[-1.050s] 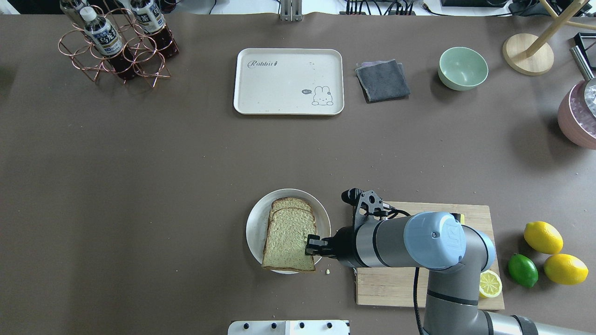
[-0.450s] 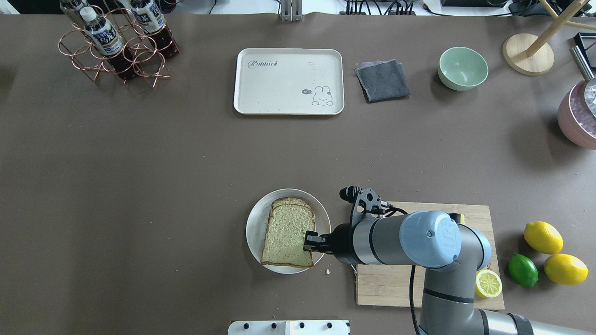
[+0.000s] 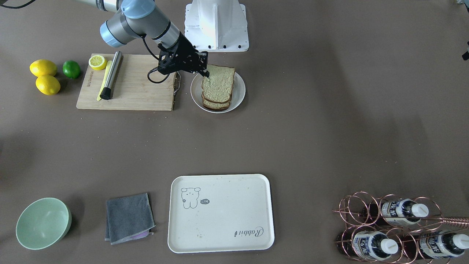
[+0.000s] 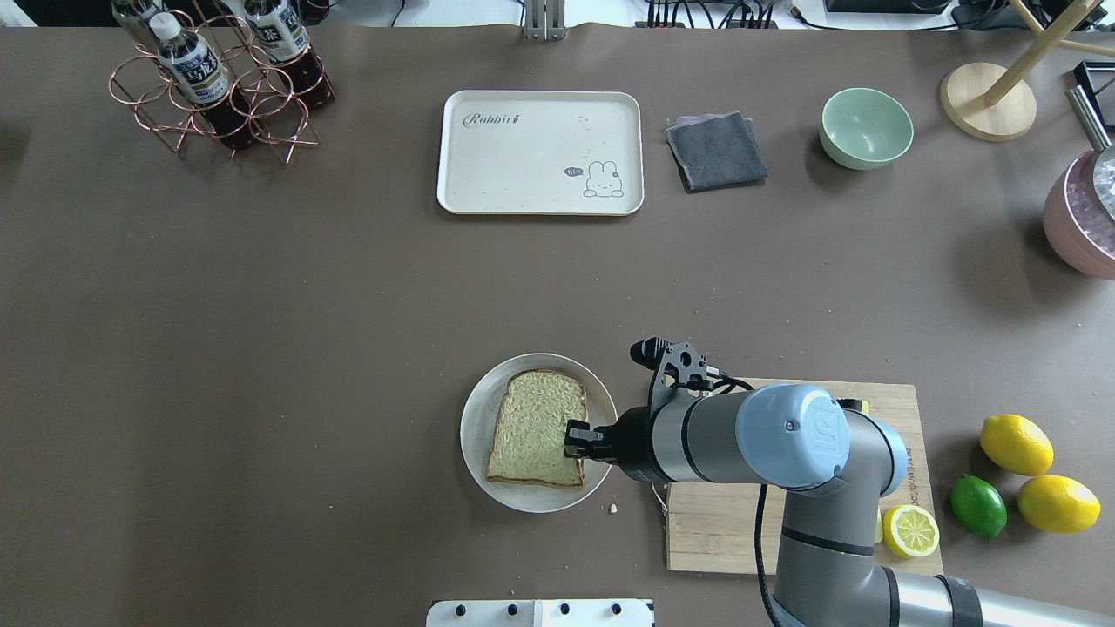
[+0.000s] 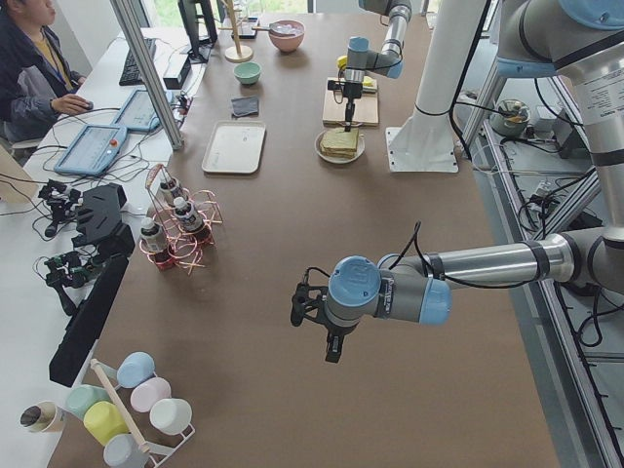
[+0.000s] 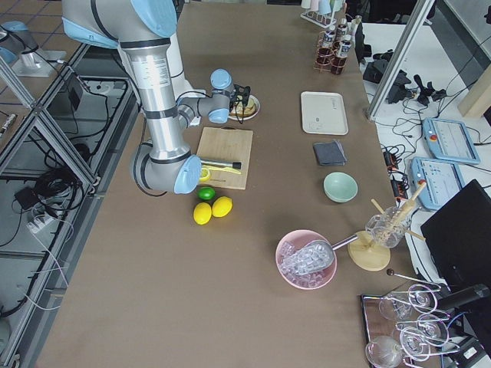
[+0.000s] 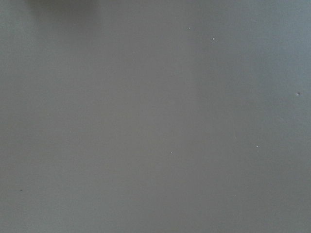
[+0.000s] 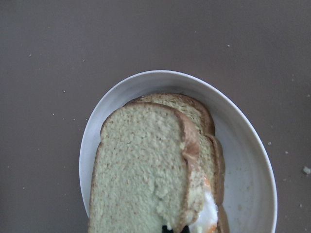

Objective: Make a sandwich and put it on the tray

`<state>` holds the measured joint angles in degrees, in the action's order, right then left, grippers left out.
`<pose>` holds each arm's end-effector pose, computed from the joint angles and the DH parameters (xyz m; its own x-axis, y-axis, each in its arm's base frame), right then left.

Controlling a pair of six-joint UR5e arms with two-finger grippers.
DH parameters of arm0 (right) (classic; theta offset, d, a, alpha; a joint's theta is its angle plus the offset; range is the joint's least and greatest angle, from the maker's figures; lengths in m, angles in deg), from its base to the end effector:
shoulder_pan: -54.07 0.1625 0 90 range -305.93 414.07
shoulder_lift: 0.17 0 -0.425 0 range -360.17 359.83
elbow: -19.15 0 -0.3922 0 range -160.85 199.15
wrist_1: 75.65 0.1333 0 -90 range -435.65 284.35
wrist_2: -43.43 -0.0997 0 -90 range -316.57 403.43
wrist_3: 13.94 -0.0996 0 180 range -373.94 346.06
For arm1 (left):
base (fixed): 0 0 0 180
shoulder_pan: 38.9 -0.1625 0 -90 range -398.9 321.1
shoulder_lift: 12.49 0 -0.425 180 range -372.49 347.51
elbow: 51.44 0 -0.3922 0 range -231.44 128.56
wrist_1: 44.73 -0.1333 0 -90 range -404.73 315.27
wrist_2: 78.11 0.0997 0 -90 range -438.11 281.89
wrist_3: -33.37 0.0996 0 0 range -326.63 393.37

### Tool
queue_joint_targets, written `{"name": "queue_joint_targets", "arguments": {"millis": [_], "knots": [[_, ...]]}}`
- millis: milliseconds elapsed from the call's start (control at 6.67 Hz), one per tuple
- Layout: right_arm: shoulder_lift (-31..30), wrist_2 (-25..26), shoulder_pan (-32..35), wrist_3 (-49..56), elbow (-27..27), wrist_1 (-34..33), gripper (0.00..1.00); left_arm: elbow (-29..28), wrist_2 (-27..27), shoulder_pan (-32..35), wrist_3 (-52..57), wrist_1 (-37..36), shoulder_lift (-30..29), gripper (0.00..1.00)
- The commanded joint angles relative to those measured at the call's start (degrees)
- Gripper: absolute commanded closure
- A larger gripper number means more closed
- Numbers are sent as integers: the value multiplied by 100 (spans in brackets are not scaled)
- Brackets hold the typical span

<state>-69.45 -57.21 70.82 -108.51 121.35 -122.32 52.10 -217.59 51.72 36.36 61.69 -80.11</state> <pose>-0.5399 -0.2825 0.2733 0.2180 0.1474 0.9648 -0.1293 0.9842 -0.1211 -0.0612 -0.3324 0.6668 0.6504 0.1448 -0.7456 -0.0232 0.9850 0.1710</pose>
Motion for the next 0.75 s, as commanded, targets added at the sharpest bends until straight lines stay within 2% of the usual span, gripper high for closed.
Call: {"name": "queue_joint_targets", "arguments": {"millis": [0, 150, 300, 450, 600], "knots": [[3, -9, 4, -9, -7, 0, 6, 17, -9, -9, -17, 28, 4, 2], [3, 0, 4, -9, -7, 0, 0, 26, -18, -17, -70, 19, -22, 2], [-6, -35, 56, 17, 19, 0, 0, 96, -235, -279, -993, 202, -170, 2], [-32, -87, 170, 18, 54, 0, 0, 140, -272, -760, -1837, 752, -189, 2], [-50, -236, 414, 26, 71, -122, 0, 228, -246, -1487, -3159, 1549, -215, 2]]}}
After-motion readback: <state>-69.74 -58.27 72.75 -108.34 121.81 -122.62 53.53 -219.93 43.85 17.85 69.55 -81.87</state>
